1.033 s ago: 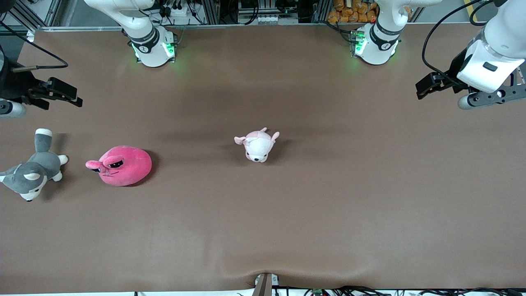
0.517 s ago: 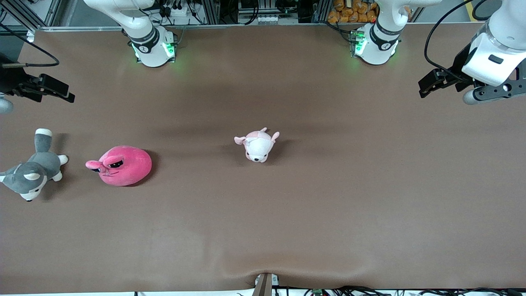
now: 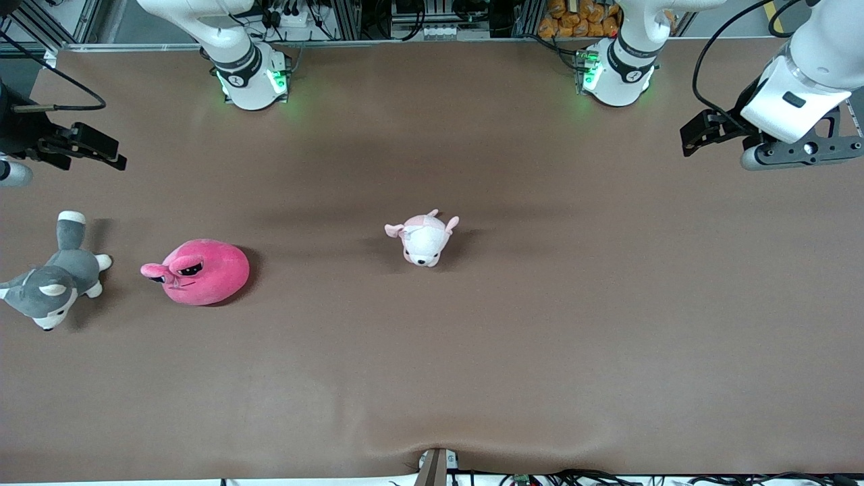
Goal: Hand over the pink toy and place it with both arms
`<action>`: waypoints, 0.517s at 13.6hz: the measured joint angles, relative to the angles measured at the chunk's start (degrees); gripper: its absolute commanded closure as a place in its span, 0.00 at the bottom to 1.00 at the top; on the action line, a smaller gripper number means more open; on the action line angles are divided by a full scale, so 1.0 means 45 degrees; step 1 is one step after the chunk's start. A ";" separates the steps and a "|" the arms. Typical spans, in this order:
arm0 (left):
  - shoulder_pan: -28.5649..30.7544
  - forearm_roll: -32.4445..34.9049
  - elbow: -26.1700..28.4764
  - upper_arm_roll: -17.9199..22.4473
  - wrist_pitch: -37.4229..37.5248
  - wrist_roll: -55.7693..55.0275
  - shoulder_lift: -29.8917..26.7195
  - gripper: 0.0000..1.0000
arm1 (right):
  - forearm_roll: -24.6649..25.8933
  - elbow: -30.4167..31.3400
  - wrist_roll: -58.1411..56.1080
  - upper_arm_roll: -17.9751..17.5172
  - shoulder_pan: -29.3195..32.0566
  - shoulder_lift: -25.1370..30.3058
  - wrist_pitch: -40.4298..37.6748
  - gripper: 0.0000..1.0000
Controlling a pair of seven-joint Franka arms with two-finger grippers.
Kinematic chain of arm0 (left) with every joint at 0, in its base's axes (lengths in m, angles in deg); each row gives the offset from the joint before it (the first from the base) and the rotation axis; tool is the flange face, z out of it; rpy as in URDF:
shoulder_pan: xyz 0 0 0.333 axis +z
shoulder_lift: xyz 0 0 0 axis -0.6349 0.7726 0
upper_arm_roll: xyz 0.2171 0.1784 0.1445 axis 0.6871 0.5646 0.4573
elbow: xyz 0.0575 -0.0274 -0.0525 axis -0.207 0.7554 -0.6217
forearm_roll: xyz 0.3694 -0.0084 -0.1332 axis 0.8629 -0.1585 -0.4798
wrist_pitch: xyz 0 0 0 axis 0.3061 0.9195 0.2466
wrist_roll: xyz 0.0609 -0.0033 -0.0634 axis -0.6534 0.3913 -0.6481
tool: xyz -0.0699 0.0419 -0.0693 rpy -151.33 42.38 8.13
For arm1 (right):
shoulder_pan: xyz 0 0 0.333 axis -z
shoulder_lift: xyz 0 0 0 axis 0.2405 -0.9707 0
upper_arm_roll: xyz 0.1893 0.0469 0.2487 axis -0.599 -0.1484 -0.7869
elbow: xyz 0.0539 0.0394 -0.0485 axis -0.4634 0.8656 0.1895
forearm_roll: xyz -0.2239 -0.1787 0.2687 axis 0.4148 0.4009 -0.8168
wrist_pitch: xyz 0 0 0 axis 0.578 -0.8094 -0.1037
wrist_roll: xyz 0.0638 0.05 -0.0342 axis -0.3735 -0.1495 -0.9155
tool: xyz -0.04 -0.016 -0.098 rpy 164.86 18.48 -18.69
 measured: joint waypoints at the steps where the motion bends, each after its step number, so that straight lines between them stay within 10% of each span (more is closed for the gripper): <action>1: 0.0119 0.0000 0.0001 0.0034 -0.0005 0.0250 -0.0045 0.00 | 0.0096 0.0005 -0.0004 0.0009 -0.0001 0.0006 -0.0010 0.00; 7: 0.0763 -0.0233 0.0106 0.0108 -0.0150 0.0955 -0.0083 0.00 | 0.0170 0.0006 -0.0410 0.0075 -0.0001 0.0071 0.0019 0.00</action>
